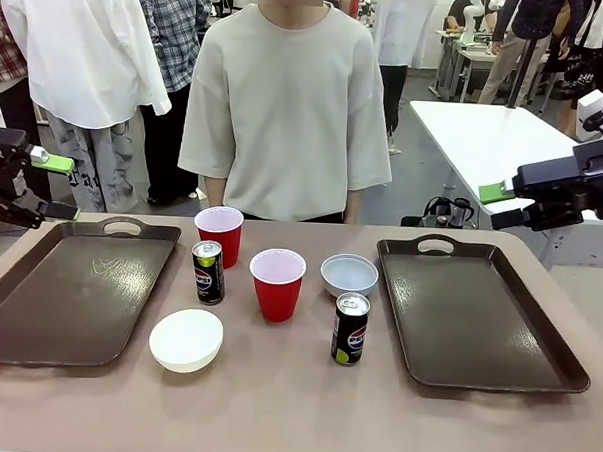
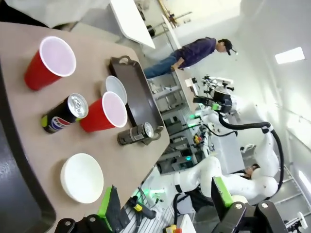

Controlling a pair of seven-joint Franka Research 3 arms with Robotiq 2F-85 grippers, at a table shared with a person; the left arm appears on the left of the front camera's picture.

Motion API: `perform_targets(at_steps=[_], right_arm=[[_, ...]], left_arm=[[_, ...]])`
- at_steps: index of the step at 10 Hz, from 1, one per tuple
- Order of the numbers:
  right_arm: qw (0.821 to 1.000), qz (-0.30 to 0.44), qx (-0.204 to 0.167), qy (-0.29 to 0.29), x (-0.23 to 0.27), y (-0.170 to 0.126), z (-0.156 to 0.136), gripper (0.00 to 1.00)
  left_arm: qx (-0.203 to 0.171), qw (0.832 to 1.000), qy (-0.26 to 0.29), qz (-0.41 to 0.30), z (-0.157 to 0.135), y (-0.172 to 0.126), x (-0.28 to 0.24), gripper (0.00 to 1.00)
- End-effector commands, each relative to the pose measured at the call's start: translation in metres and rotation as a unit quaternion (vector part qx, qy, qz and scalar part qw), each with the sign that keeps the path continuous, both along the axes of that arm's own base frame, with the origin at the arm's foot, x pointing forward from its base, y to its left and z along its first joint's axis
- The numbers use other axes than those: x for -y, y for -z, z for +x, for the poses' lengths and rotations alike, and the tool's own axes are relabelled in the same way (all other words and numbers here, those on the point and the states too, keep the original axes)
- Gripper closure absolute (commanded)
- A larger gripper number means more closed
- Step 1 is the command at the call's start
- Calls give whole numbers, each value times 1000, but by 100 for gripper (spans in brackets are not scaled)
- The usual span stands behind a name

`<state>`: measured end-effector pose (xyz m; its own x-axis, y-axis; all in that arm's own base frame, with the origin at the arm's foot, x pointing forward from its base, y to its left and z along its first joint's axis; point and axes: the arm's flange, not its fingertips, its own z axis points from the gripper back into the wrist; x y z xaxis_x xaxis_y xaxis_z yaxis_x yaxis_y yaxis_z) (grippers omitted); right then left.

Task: Prepare tableware on both trays.
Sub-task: Pick up a Picnic Bowl from the table and place it on a Handle tray.

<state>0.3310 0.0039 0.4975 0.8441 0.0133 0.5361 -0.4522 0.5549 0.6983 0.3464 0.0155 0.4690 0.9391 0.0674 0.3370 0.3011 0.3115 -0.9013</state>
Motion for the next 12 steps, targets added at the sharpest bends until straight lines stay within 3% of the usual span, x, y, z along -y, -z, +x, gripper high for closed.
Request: perform_targets(at_steps=[1,2,3,4,12], right_arm=[[1000,-7,4,-11,-13,41,-66,0],[1000,-17,6,-17,-15,39,-70,0],[998,-59,-2,-18,-19,34,-70,0],[1000,-7,-7,-7,2,-2,-7,0],[1000,-7,-7,-7,2,-2,-7,0]], left_arm=[[3,999,-24,41,-15,-1,5,0],[5,998,-16,64,-17,-6,3,0],[7,1000,-11,12,-1,-4,-4,0],[7,1000,-11,12,-1,-4,-4,0],[7,1000,-11,12,-1,-4,-4,0]])
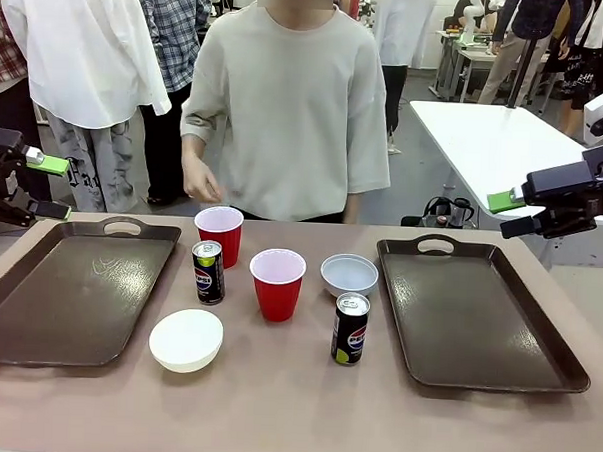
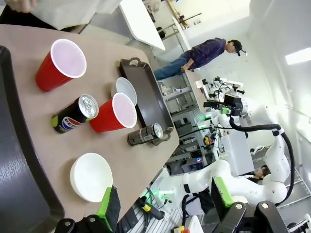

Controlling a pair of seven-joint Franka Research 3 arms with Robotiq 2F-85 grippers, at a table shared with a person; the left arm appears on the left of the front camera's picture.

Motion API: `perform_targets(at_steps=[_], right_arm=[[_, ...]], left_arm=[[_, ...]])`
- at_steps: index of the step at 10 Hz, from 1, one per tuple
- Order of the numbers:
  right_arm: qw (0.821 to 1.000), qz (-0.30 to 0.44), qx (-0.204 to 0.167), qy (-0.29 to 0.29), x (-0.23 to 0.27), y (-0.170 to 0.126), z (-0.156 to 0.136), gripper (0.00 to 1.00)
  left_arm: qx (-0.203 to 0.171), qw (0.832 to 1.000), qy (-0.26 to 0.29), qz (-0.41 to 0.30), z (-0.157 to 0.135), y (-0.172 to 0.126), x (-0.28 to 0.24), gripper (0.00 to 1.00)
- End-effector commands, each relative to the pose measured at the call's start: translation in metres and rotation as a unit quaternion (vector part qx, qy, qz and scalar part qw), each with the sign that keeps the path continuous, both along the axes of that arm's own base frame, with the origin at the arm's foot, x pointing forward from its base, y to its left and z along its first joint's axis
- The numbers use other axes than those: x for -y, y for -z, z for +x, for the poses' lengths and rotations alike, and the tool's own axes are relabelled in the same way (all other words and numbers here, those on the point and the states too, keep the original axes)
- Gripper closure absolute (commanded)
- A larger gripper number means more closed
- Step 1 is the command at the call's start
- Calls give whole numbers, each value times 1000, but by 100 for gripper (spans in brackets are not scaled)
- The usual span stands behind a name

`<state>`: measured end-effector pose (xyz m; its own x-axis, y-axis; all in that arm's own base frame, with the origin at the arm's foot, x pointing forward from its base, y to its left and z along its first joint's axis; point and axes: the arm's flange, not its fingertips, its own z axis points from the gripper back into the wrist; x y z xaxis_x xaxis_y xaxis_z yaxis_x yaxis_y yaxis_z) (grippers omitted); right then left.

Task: Prepare tableware on both trays.
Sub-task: Pick up a Picnic Bowl from the table and place it on a Handle tray.

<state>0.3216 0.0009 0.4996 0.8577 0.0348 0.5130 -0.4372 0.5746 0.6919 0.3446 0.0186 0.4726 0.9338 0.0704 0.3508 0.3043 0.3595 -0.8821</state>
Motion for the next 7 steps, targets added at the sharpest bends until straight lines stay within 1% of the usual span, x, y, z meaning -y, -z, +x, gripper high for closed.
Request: perform_targets(at_steps=[1,2,3,4,5,7], right_arm=[[1000,10,6,-5,-1,0,3,0],[1000,0,0,0,0,0,0,0],[997,-76,-18,-7,-19,-4,8,0],[985,-165,-60,4,-52,-7,37,0],[971,-220,-87,20,-77,-7,62,0],[945,-312,-95,40,-129,-1,96,0]], left_arm=[[1,1000,-1,-11,0,0,0,0],[1,1000,-1,-11,0,0,0,0],[1,1000,-1,-11,0,0,0,0],[1,1000,-1,-11,0,0,0,0],[1,1000,-1,-11,0,0,0,0],[1,1000,-1,-11,0,0,0,0]])
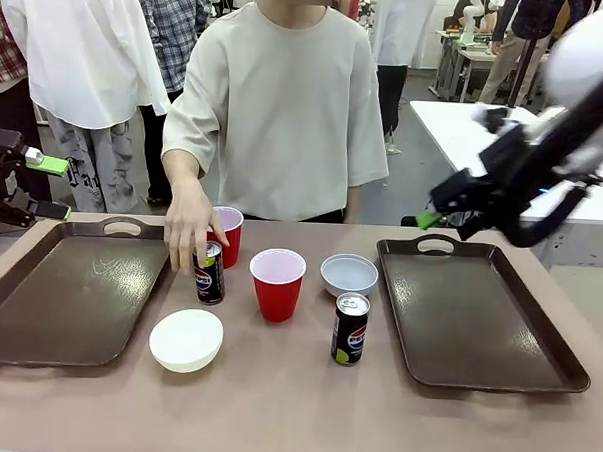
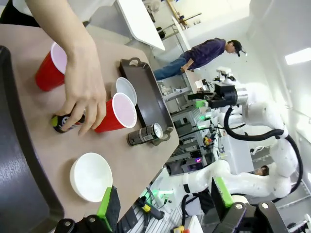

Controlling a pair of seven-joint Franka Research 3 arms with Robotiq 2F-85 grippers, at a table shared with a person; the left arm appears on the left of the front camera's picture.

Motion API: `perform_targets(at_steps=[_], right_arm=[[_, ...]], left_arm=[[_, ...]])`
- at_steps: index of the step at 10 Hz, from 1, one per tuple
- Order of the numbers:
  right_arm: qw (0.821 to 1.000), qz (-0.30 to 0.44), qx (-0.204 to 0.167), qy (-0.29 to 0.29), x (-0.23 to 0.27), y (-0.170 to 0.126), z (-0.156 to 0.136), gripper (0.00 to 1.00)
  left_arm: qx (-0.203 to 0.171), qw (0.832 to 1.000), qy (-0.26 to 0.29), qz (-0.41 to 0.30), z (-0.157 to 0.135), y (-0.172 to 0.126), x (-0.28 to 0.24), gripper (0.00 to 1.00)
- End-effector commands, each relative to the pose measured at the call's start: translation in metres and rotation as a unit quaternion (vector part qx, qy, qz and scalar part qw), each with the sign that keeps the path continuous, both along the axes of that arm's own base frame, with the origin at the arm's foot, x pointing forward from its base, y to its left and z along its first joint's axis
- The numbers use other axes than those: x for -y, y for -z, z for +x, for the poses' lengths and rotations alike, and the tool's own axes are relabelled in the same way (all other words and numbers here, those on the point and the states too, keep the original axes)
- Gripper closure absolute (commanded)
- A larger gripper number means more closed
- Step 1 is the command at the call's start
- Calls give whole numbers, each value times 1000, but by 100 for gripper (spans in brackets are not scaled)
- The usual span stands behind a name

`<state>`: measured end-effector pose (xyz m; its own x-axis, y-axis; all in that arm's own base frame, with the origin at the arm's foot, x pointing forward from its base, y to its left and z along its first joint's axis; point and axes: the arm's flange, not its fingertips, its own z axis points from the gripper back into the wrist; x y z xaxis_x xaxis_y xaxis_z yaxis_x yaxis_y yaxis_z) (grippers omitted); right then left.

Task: Prepare tableware on both trays.
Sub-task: Pick up a Picnic Bowl from the table and place it on a Handle tray.

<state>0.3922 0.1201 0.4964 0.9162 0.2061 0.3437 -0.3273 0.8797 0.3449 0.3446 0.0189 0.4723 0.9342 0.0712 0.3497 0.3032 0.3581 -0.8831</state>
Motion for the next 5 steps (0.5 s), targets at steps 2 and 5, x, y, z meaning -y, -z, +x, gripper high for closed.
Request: perform_targets(at_steps=[2,5], right_arm=[[984,-170,-40,31,-54,27,58,0],[989,-136,-63,11,-101,54,74,0]], left_arm=[[2,1000,-1,-10,0,-1,0,0],[2,1000,-1,-10,0,-1,0,0]])
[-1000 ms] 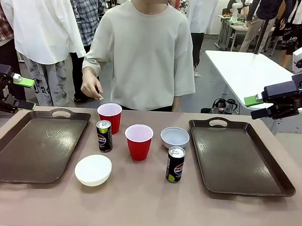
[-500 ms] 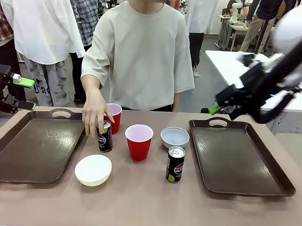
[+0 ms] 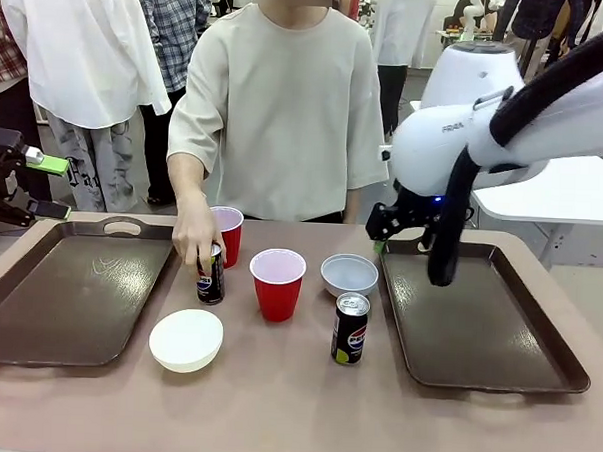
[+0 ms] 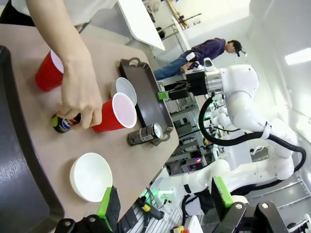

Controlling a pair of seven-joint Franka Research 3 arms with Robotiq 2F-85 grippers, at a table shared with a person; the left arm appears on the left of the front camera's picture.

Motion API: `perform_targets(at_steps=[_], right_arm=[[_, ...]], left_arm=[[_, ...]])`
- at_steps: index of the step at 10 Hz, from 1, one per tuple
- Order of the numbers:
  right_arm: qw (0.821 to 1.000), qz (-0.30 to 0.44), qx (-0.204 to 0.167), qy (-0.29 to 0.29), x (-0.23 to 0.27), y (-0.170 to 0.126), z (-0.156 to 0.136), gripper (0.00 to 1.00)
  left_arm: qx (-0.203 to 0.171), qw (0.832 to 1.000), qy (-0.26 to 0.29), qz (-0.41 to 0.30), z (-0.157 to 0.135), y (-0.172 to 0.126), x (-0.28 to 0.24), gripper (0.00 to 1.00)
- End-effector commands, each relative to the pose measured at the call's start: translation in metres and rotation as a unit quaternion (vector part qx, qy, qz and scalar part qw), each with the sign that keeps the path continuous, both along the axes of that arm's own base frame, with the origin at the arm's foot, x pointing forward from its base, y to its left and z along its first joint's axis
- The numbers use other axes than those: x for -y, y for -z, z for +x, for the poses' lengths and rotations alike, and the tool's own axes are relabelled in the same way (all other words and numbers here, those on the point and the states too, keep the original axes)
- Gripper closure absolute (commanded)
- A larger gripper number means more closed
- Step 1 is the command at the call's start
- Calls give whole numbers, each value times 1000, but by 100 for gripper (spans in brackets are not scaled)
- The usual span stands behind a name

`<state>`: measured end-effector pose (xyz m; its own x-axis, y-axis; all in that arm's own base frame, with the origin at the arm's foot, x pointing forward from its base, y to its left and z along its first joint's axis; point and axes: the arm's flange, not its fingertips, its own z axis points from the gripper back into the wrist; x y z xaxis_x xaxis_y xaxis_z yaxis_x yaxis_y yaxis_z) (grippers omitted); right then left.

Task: Prepare tableware on both trays.
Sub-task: Pick up a Picnic Bowl from the table and place it on a Handle tray.

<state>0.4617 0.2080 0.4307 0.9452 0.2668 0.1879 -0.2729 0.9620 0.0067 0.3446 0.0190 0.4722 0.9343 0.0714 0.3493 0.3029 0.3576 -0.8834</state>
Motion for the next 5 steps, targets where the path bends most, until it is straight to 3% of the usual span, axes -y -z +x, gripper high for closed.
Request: perform_targets(at_steps=[1,3,5], right_arm=[[1000,-5,13,5,15,-10,-7,0],[1000,2,-2,-3,-3,2,2,0],[997,8,32,73,-13,19,10,0]], left_arm=[[2,1000,-1,-10,0,-1,0,0],[2,1000,-1,-10,0,-1,0,0],[2,1000,-1,-10,0,-1,0,0]])
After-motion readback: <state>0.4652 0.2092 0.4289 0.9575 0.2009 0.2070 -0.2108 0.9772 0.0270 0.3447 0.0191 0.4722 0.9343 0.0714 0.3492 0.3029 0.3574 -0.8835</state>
